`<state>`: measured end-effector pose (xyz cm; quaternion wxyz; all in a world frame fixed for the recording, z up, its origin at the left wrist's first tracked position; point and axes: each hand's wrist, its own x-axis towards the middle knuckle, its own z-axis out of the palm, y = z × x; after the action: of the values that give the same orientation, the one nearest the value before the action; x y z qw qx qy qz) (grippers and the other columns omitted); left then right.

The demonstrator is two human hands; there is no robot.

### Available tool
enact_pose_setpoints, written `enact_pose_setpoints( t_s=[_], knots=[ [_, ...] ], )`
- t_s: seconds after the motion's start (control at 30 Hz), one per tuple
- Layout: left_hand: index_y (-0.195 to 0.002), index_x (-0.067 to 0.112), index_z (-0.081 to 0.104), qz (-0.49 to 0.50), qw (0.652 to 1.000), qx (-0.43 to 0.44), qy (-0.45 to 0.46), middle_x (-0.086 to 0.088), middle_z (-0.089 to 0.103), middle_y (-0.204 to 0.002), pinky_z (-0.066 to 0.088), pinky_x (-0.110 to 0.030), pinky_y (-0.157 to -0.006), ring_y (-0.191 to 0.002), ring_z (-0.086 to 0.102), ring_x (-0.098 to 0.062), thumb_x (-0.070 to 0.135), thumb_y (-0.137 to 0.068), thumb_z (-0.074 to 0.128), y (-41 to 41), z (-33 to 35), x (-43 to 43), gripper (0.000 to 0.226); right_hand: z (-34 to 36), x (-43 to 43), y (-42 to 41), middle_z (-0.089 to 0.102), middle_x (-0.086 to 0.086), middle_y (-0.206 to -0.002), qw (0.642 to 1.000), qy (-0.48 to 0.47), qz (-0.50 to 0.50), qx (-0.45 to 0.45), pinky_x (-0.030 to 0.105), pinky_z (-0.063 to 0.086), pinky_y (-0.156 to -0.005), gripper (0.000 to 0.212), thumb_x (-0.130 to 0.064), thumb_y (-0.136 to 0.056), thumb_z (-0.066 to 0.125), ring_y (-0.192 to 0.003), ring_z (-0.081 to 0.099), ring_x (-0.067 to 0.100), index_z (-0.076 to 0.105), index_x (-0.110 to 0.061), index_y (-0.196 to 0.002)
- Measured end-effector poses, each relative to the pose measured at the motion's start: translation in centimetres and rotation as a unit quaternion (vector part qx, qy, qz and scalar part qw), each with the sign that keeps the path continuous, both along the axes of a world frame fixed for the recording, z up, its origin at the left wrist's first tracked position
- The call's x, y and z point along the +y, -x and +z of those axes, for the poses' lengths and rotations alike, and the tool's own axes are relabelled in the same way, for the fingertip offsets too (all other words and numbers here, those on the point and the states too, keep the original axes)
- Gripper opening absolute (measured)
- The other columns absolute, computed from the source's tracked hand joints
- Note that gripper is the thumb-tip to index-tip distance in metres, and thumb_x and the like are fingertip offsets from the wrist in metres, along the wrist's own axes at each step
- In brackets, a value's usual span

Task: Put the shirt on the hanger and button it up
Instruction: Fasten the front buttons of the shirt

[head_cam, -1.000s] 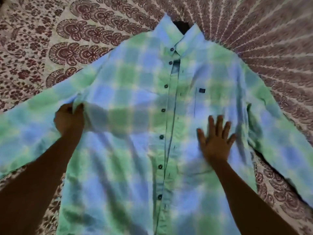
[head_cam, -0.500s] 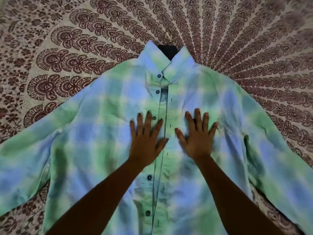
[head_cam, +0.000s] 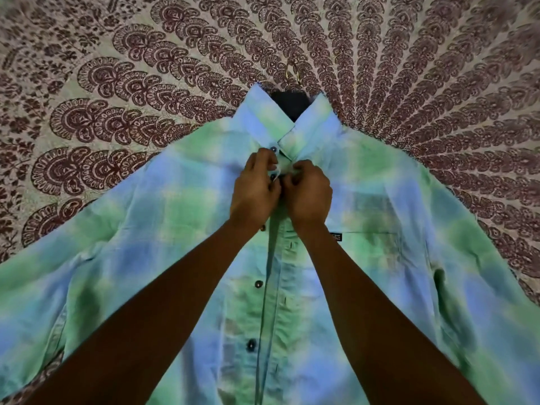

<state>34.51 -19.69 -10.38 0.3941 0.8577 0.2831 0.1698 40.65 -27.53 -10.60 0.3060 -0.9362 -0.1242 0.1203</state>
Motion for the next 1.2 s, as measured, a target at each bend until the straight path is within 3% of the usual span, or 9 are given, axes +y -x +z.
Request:
enact_pose_setpoints(
  t_s=[0.2,0.3,0.4,0.57,0.63,0.7,0.8,1.03,1.2],
  knots=[
    [-0.091,0.013,0.046,0.009,0.996,-0.047,0.077,-0.006,0.059,-0.085,0.054,-0.035,-0.071,-0.074,0.061,-0.02,0.004,-0.075,0.053,0.8,-1.9,-0.2,0.019,-0.1,-0.1,-0.1,0.069,0.008,-0.091,0.984,-0.171,-0.056,0.001,0.023,0.042,-0.069,0.013,-0.01,-0.084,0.055,-0.083,0.063,0.023,0.066,-0.008,-0.089],
    [-0.093,0.02,0.044,-0.01,0.987,-0.072,0.141,0.0,0.058,-0.087,0.051,-0.027,-0.077,-0.083,0.062,-0.021,0.004,-0.074,0.044,0.7,-1.4,-0.2,0.025,-0.2,-0.6,-0.5,0.066,0.008,-0.1,0.992,-0.109,0.06,0.035,0.031,0.045,-0.073,0.018,-0.014,-0.088,0.053,-0.091,0.062,0.023,0.063,-0.013,-0.102],
    [-0.104,0.02,0.044,-0.007,0.978,-0.085,0.192,0.004,0.058,-0.088,0.054,-0.046,-0.08,-0.088,0.062,-0.027,0.003,-0.075,0.04,1.0,-1.4,0.2,0.034,0.2,-1.0,-1.1,0.066,0.008,-0.097,0.99,-0.074,0.1,0.061,0.03,0.042,-0.065,0.029,-0.021,-0.092,0.05,-0.087,0.061,0.023,0.051,-0.02,-0.121],
    [-0.115,0.009,0.051,-0.022,0.995,-0.06,0.073,0.002,0.059,-0.109,0.052,-0.033,-0.07,-0.075,0.06,-0.013,0.012,-0.087,0.042,5.4,0.0,-2.0,0.03,1.6,-3.0,1.1,0.065,0.009,-0.08,0.988,-0.124,0.09,0.014,0.036,0.048,-0.064,0.029,-0.018,-0.092,0.052,-0.073,0.062,0.024,0.052,-0.015,-0.121],
    [-0.12,0.009,0.052,-0.035,0.999,-0.018,-0.004,-0.003,0.058,-0.118,0.047,-0.028,-0.083,-0.095,0.06,-0.016,0.02,-0.088,0.041,8.7,-0.3,-3.4,0.035,1.5,-4.6,3.6,0.064,0.006,-0.08,0.986,-0.155,0.053,-0.043,0.035,0.049,-0.066,0.029,-0.018,-0.091,0.052,-0.074,0.061,0.021,0.055,-0.014,-0.12],
    [-0.132,0.008,0.045,-0.083,0.985,0.073,-0.132,-0.011,0.046,-0.139,0.031,-0.036,-0.106,-0.128,0.043,-0.027,0.027,-0.091,0.037,12.8,-1.6,-5.2,0.046,0.0,-6.5,7.0,0.065,0.009,-0.102,0.987,-0.101,0.07,-0.108,0.033,0.047,-0.082,0.035,-0.02,-0.091,0.048,-0.095,0.059,0.022,0.054,-0.011,-0.124],
    [-0.142,0.005,0.031,-0.191,0.925,0.2,-0.259,-0.014,0.025,-0.152,0.016,-0.054,-0.113,-0.141,0.021,-0.034,0.038,-0.095,0.026,17.3,-3.6,-6.9,0.058,-2.7,-8.7,11.2,0.045,0.017,-0.141,0.976,0.039,0.187,-0.106,0.043,0.029,-0.109,0.049,-0.027,-0.092,0.037,-0.132,0.04,0.037,0.046,-0.007,-0.135],
    [-0.143,0.001,0.026,-0.184,0.933,0.166,-0.262,-0.019,0.021,-0.152,0.009,-0.053,-0.113,-0.142,0.014,-0.035,0.026,-0.091,0.032,19.7,-0.6,-8.5,0.059,0.8,-11.3,16.2,0.049,0.02,-0.137,0.99,-0.014,0.101,-0.093,0.052,0.033,-0.108,0.041,-0.011,-0.09,0.045,-0.132,0.039,0.04,0.052,-0.002,-0.129],
    [-0.139,-0.001,0.031,-0.237,0.911,0.228,-0.25,-0.022,0.033,-0.147,0.017,-0.056,-0.107,-0.137,0.029,-0.038,0.033,-0.083,0.038,27.9,-1.8,-14.3,0.066,-1.1,-16.3,27.6,0.04,0.019,-0.144,0.985,0.083,0.114,-0.1,0.05,0.03,-0.11,0.047,-0.016,-0.091,0.034,-0.134,0.035,0.04,0.045,-0.003,-0.135]
  ],
)
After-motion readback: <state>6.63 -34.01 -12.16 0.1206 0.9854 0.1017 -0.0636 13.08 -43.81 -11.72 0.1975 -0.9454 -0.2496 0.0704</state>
